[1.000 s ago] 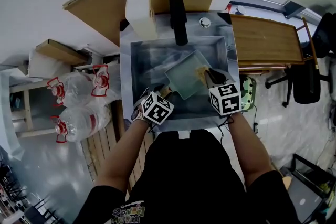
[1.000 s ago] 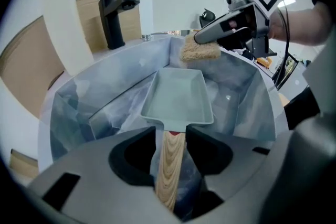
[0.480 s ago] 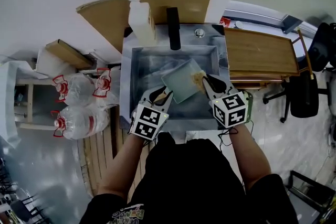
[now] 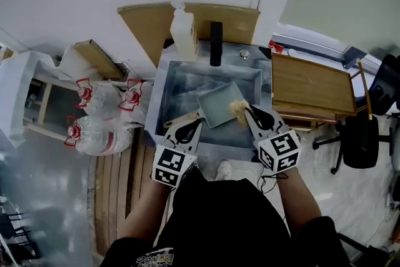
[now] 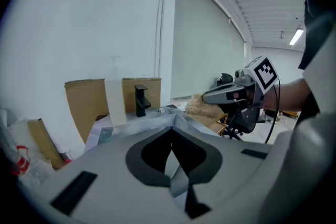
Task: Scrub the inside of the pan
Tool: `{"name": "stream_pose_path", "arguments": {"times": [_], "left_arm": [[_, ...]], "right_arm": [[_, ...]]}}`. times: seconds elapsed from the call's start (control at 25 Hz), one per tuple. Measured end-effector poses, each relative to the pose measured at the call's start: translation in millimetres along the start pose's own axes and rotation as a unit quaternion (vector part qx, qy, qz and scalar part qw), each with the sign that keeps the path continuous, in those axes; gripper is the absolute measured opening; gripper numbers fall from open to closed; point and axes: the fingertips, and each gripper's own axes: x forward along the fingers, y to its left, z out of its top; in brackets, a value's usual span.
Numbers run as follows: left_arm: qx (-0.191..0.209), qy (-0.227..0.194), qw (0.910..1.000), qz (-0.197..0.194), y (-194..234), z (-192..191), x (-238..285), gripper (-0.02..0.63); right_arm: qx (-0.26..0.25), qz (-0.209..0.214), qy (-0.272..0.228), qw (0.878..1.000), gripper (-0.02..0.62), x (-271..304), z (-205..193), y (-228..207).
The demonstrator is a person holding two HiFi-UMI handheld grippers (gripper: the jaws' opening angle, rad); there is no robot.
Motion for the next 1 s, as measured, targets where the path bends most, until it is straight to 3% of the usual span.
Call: {"name": "stream_pose_path", "arguments": {"times": [0.2,0.48,1.0], "left_arm": [[-0.033,0.002,0.9994,0.010,-22,-14,-23,0.009],[-0.045,0.014,0.9986,0.023,-39,-34,-49,0.009],[-0.043,-0.006,0.9990,-0.003,-42,-42,-83,0.009]], "right_arm": [[0.004,0.030,-0.002,1.000,0.049,-12,-10,15],[0.017,0.060,0.015,0.998,0.048,-13,-31,31],[0.037,0.047,0.025,0.998,0.048,-31,-48,74]]}}
